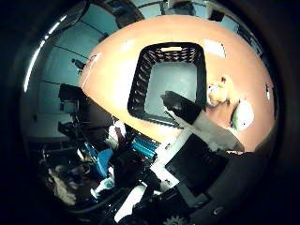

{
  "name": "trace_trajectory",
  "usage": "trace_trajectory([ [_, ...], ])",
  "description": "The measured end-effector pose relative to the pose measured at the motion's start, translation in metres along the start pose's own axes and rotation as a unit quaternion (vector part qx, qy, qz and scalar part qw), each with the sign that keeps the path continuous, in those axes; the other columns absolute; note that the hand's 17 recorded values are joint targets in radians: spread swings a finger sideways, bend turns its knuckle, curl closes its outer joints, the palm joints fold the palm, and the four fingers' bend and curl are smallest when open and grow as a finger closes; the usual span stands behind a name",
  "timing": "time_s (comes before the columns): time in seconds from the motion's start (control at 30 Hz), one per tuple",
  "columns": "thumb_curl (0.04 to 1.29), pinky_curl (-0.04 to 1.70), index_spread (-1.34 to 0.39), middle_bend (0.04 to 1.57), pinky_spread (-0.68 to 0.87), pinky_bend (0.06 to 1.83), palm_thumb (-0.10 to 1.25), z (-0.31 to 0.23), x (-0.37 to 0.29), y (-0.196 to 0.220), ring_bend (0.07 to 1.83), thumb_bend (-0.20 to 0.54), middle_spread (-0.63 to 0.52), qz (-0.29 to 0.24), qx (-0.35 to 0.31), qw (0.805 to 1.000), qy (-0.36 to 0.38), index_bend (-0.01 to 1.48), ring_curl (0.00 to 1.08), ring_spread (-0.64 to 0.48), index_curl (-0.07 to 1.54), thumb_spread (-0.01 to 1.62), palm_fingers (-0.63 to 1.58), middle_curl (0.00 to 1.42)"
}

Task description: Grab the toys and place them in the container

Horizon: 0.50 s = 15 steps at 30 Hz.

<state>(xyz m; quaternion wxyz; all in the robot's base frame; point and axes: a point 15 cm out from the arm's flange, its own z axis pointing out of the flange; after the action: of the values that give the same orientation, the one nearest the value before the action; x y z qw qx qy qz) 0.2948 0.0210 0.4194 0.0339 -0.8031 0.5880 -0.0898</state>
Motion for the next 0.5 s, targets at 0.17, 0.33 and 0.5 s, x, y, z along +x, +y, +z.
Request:
trace_trajectory([
  [0.17,0.31,0.05,-0.45,0.34,0.45,0.54,0.65,0.010,0.027,0.005,0.55,-0.022,-0.15,0.019,-0.017,1.000,0.003,0.19,0.15,-0.05,0.35,1.08,0.49,0.38],
  [0.33,0.31,0.05,-0.44,0.34,0.45,0.55,0.65,0.018,0.056,0.013,0.55,-0.022,-0.15,0.039,-0.032,0.999,0.007,0.18,0.15,-0.05,0.34,1.08,0.48,0.38],
  [0.5,0.31,0.06,-0.44,0.34,0.45,0.55,0.64,0.022,0.089,0.019,0.56,-0.023,-0.16,0.062,-0.035,0.997,0.014,0.18,0.16,-0.05,0.33,1.08,0.46,0.38],
])
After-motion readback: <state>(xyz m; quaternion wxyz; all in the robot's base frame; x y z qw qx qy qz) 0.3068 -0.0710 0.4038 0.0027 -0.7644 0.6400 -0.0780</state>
